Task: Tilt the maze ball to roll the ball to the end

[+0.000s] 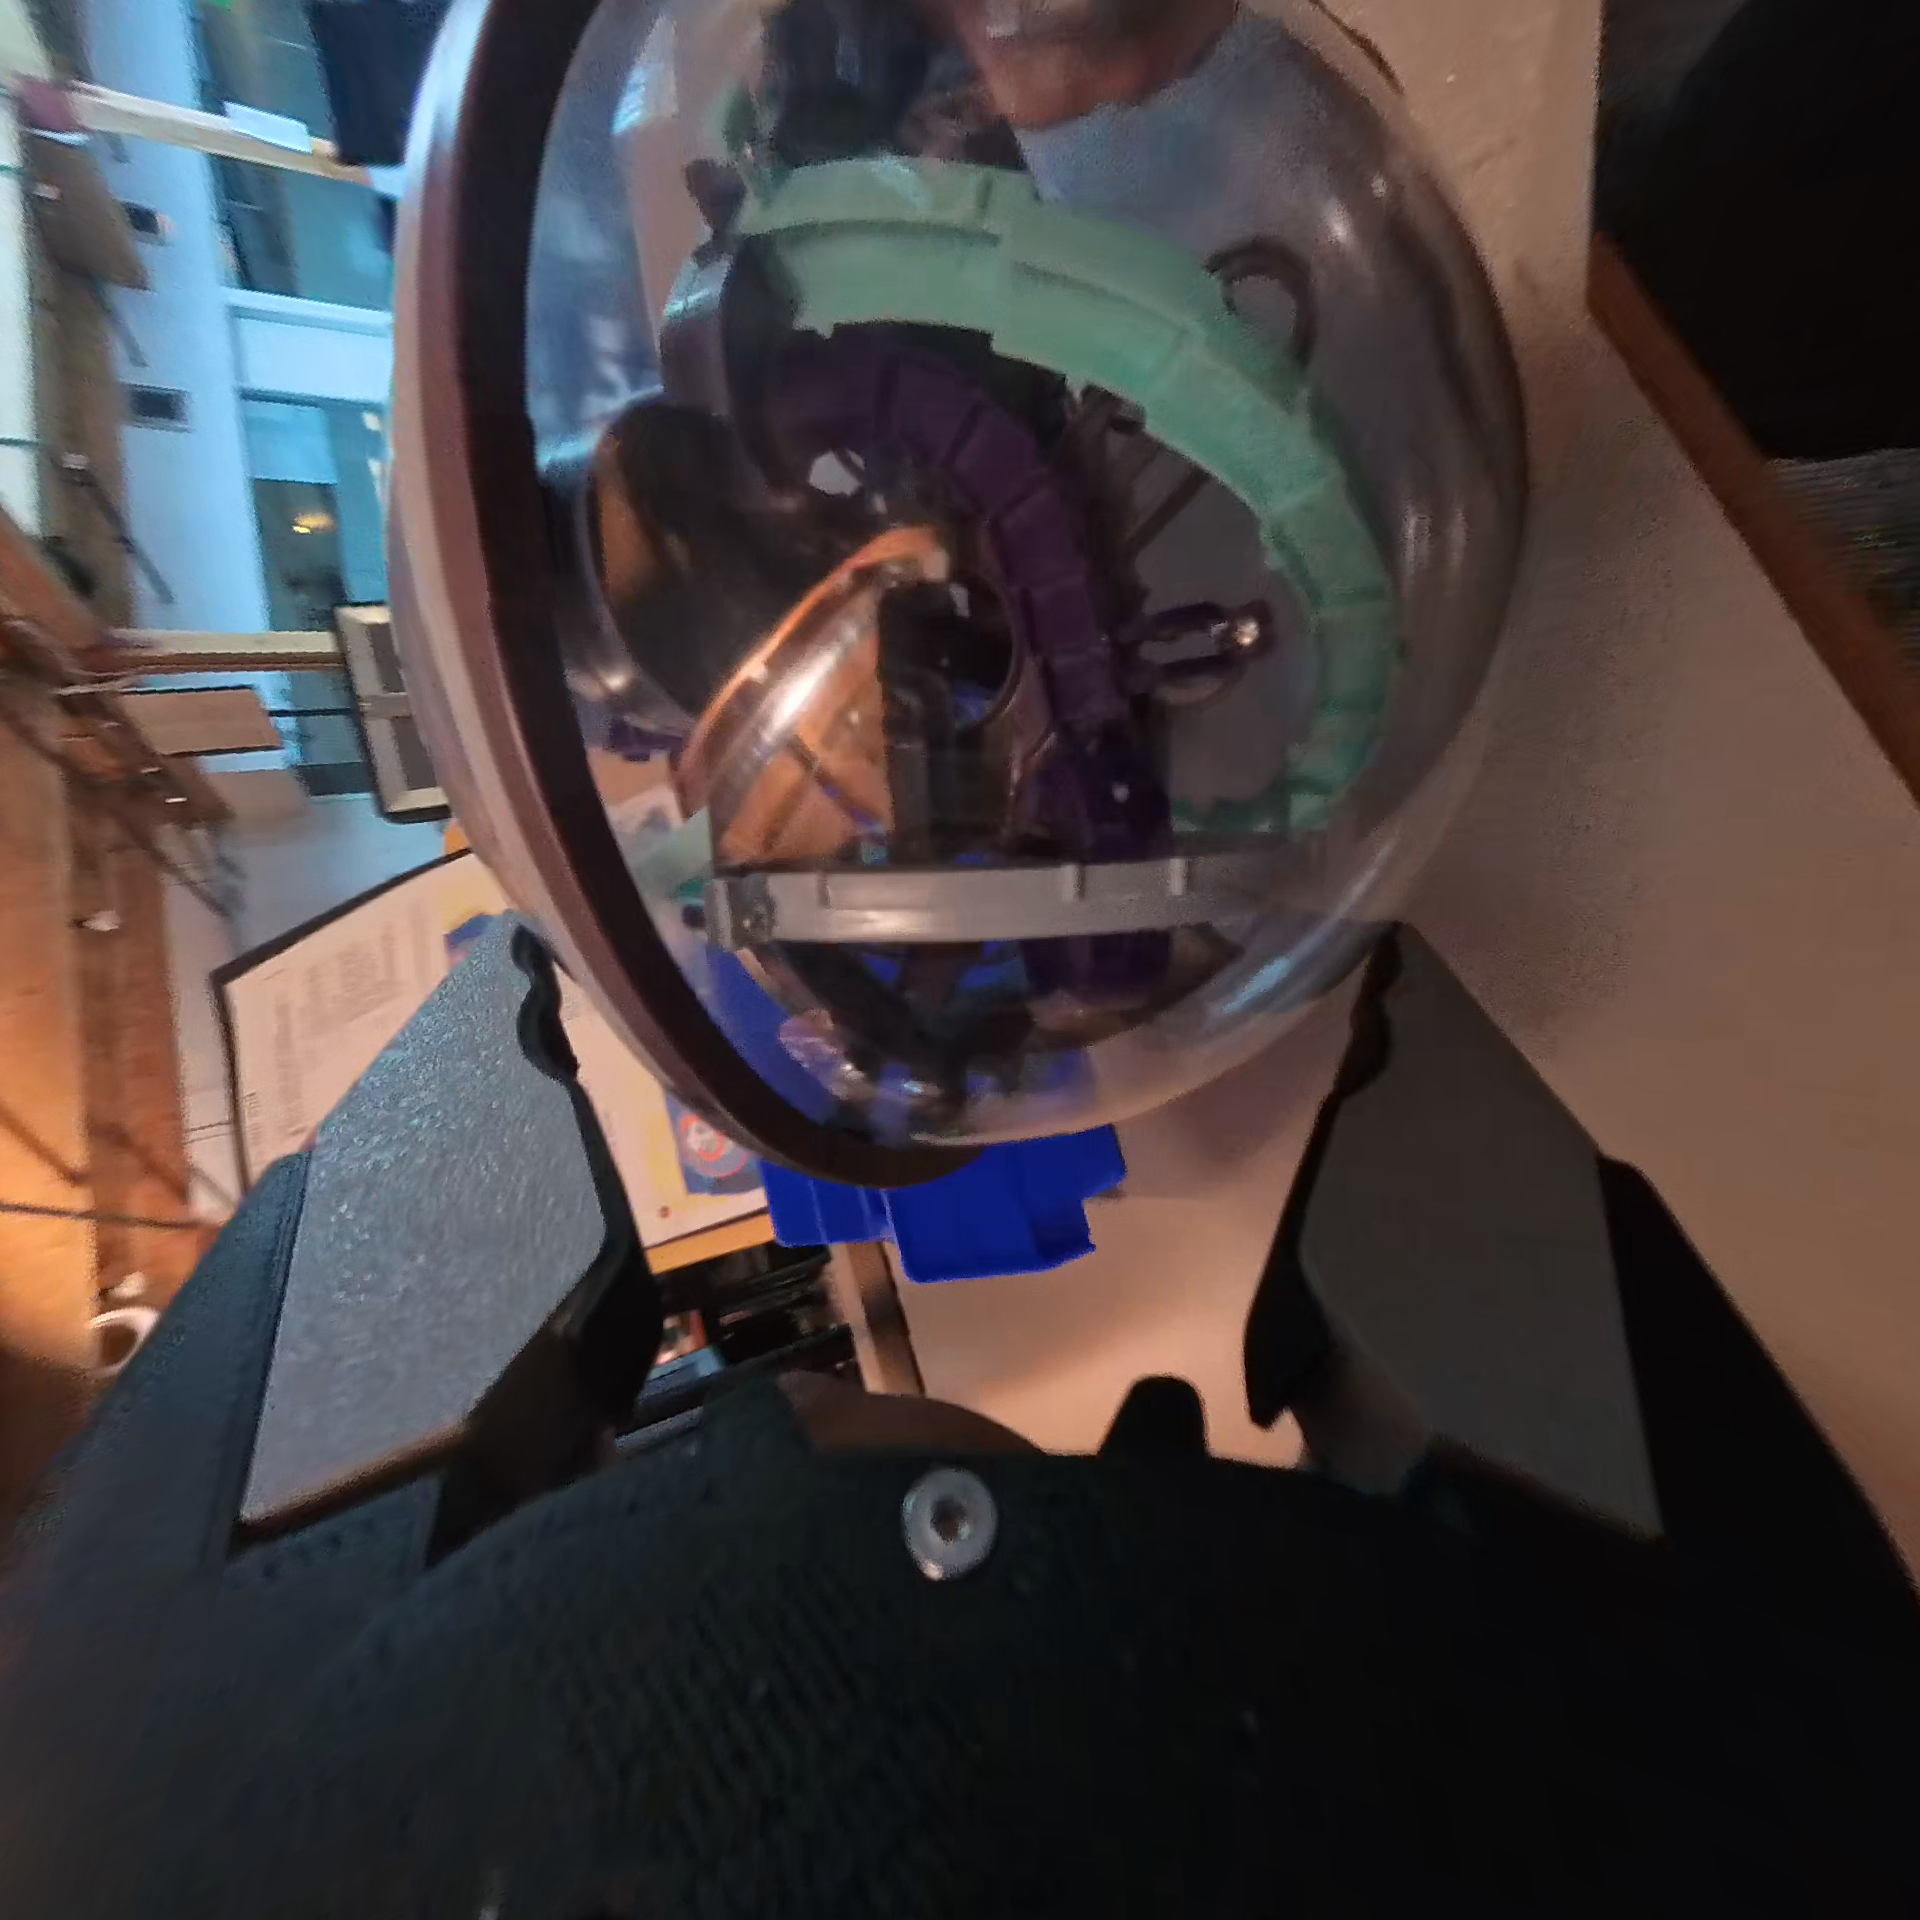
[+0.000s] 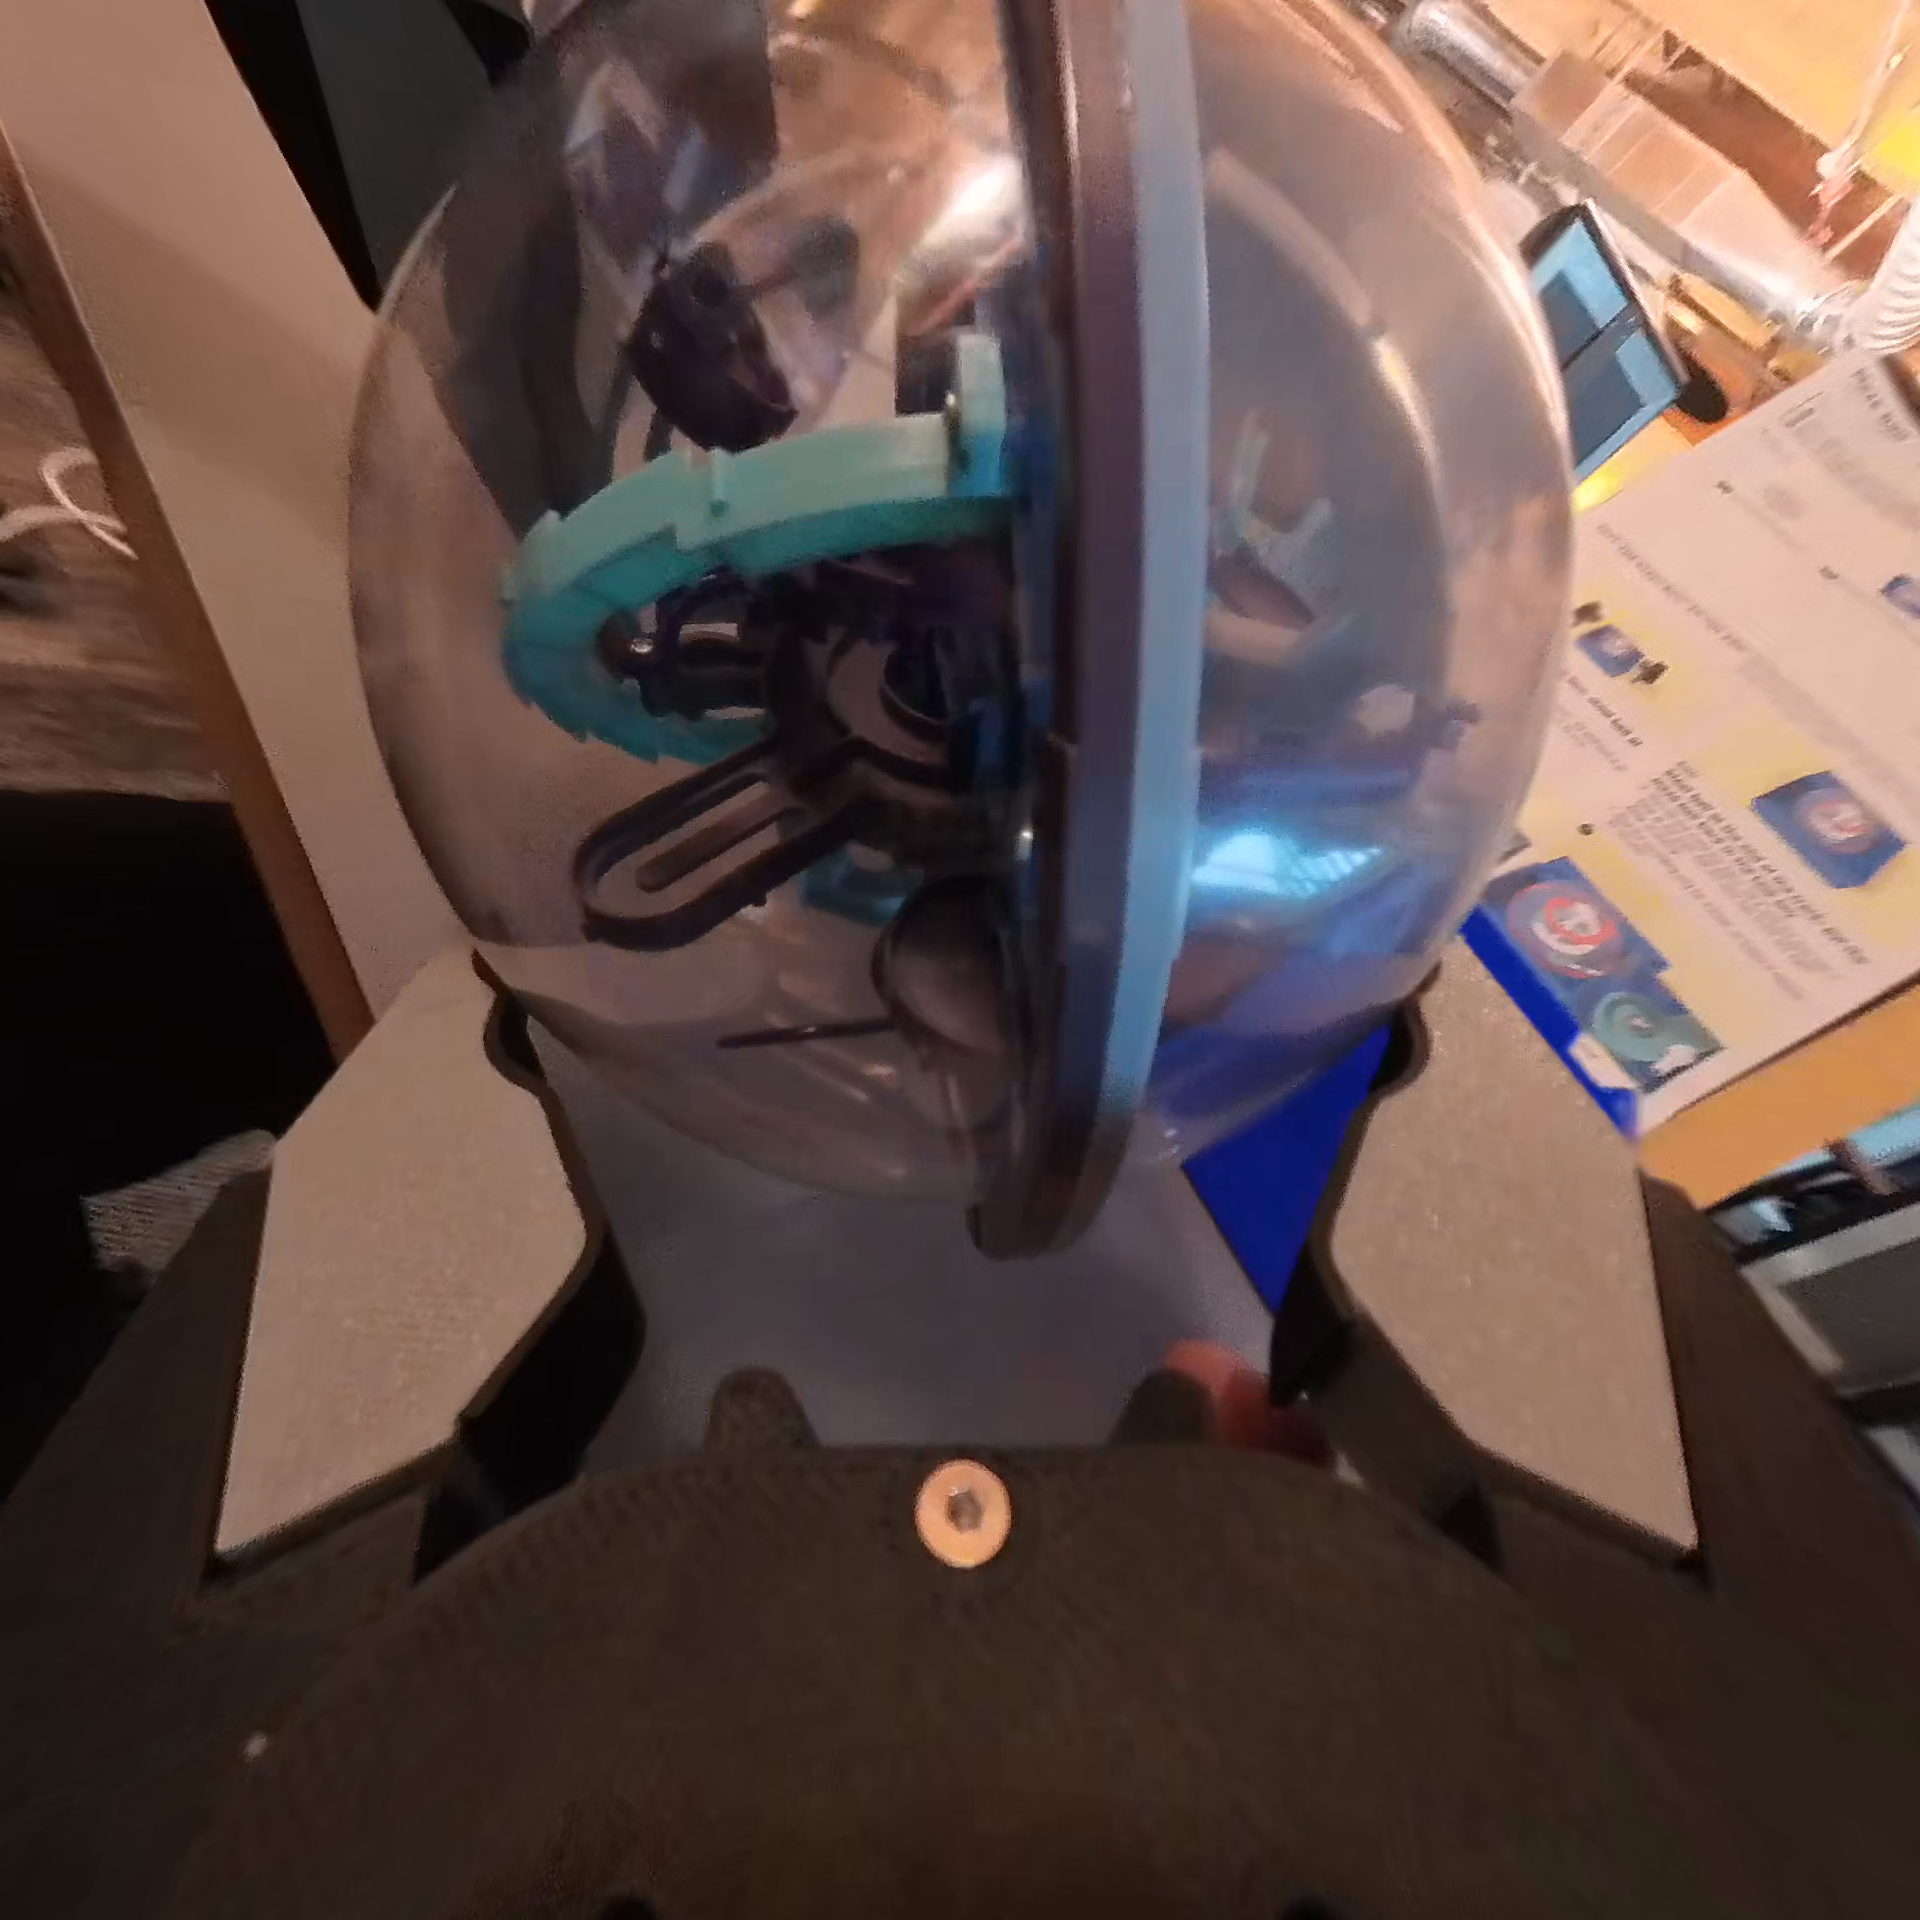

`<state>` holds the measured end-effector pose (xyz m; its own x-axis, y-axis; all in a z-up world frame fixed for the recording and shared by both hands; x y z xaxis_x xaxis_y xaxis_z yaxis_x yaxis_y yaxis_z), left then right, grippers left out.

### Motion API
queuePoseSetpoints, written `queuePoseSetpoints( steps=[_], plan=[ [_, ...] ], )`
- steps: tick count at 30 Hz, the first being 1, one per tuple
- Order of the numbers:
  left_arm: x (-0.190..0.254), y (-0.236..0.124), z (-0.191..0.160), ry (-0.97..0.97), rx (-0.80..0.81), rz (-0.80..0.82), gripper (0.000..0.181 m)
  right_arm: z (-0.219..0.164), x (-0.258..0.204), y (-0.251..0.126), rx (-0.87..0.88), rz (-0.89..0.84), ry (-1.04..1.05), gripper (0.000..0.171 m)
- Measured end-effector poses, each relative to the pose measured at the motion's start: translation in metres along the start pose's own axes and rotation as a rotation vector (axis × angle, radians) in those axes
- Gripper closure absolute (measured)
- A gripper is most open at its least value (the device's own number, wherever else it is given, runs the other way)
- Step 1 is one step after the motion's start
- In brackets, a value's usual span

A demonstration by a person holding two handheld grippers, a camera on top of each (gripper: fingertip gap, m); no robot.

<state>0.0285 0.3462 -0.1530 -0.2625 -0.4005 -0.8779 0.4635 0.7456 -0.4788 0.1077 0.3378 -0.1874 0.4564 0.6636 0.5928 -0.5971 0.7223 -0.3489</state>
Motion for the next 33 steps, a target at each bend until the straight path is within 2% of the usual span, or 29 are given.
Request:
queuePoseSetpoints(
  steps=[5,14,19,24,26,29,33],
  plan=[
    [0.010,0.003,-0.003,0.019,-0.023,0.131,0.035,-0.005,-0.004,0.004,-0.039,-0.087,-0.104,0.014],
    [0.024,0.008,-0.007,-0.028,-0.030,0.196,0.035,-0.010,-0.009,0.008,-0.059,-0.101,-0.189,0.014],
    [0.040,0.008,-0.007,-0.186,0.018,0.058,0.041,-0.015,-0.015,0.010,-0.067,-0.117,-0.249,0.016],
    [0.041,-0.010,0.006,-0.505,0.203,-0.154,0.044,-0.008,-0.019,0.007,-0.052,-0.181,-0.342,0.018],
    [0.036,-0.015,0.009,-0.576,0.263,-0.165,0.046,-0.004,-0.021,0.006,-0.046,-0.207,-0.388,0.018],
    [0.036,-0.018,0.011,-0.564,0.265,-0.136,0.046,-0.002,-0.022,0.004,-0.054,-0.184,-0.397,0.022],
    [0.039,-0.021,0.012,-0.546,0.266,-0.096,0.046,0.009,-0.027,-0.012,0.046,0.011,-0.222,0.030]
  ],
)
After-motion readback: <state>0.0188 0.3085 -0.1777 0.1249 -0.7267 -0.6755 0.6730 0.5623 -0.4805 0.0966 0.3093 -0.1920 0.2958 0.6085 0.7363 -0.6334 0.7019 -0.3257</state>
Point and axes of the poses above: each gripper's, where its closed fingertips meet, y out along the fingers, z out of its top, x = y × z across the jaws, the point moved 3 cm from there along -y, back along the fingers, and after that the axes turned 13 degrees about -x, right-handed, at the moved point
